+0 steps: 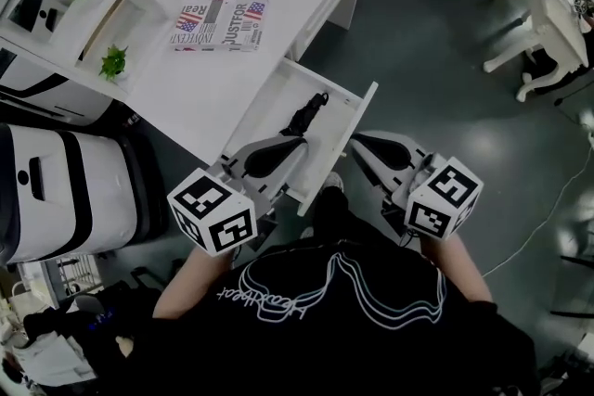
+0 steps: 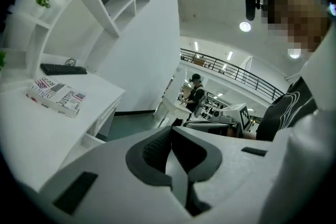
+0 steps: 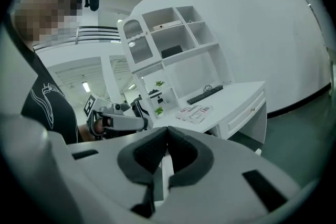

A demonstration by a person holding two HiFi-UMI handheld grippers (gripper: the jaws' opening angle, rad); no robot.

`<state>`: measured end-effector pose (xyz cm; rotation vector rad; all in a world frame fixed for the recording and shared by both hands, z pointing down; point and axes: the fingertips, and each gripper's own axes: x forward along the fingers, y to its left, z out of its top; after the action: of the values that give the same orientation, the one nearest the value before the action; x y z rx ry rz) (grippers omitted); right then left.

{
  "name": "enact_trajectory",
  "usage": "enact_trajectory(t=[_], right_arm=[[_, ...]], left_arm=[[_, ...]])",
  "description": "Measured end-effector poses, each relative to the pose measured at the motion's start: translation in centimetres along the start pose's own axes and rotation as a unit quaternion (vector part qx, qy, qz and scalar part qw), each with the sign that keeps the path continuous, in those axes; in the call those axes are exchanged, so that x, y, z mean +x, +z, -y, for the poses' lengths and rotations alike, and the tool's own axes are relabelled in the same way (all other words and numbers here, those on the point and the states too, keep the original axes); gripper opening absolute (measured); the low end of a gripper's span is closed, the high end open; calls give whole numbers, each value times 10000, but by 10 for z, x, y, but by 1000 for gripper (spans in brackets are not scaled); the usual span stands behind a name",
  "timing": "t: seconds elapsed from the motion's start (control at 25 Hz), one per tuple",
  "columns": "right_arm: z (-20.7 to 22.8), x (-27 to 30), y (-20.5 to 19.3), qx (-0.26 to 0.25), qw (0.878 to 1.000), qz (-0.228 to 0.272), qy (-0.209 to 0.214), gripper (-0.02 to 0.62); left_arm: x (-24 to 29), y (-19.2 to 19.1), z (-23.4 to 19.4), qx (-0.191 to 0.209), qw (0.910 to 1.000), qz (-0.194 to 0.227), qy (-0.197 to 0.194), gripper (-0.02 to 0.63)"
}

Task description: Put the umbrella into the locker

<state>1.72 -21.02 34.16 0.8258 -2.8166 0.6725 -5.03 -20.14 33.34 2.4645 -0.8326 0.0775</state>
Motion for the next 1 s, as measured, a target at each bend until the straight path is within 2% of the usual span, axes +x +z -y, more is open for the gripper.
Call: enact_trajectory(t=[0.24, 0.44, 0.64, 1.0], right_arm=[[-26, -10, 4, 263, 9990, 350, 119, 3], [-42, -16, 12, -3, 9985, 544, 105, 3], [-47, -13, 7, -224, 9989, 414, 5, 3], [-36, -11, -5, -2, 9995, 321, -42, 3]], left_arm=[[-20, 5, 28, 177, 9996, 156, -121, 6], [-34, 6, 34, 234, 9993, 286, -62, 6], [-39, 7, 35, 277, 9990, 342, -33, 6], [-30, -6, 28, 124, 9998, 180, 18, 6]])
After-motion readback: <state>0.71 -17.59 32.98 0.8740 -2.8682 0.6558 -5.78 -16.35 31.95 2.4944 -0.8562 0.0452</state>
